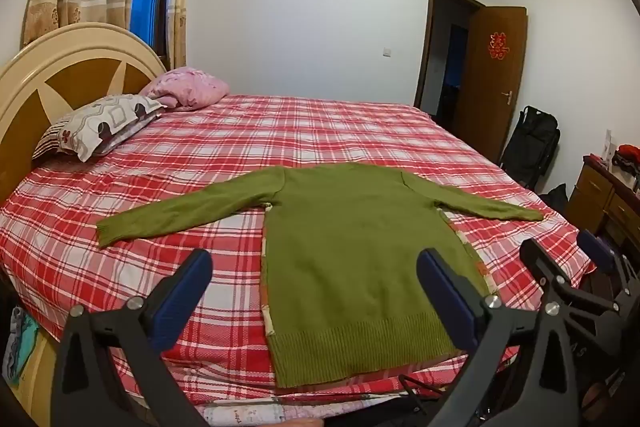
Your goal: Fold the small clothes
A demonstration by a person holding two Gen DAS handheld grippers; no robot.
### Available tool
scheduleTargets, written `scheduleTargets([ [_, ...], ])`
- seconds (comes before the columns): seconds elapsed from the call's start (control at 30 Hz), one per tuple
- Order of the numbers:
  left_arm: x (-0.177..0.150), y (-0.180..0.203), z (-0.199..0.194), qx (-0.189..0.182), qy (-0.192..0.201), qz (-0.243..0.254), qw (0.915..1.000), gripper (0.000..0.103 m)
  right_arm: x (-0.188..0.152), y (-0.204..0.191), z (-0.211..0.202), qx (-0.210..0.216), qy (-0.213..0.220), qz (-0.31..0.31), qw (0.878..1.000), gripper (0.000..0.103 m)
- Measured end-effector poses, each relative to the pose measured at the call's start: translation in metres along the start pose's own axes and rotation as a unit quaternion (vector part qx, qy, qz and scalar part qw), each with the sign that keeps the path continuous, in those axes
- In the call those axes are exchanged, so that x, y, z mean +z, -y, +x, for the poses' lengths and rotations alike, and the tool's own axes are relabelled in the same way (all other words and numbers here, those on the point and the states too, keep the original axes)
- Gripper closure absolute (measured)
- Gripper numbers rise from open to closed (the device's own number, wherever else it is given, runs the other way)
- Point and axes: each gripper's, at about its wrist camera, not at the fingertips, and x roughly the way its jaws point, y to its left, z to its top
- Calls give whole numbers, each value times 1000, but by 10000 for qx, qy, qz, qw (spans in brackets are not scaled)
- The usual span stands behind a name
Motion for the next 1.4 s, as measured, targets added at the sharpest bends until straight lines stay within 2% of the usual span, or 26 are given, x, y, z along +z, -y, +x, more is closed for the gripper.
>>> scheduleTargets([
  [0.43,-1,2,-6,0,-19,-47,10000,0,0,0,0,-11,-7,-17,10000,1],
  [0.5,-4,1,5,-12,-49,-60,10000,0,1,-2,0,-13,6,-30,10000,1],
  [1.4,-8,-4,8,-1,-111,-140,9998,0,1,-3,3,-18,-17,-6,10000,1],
])
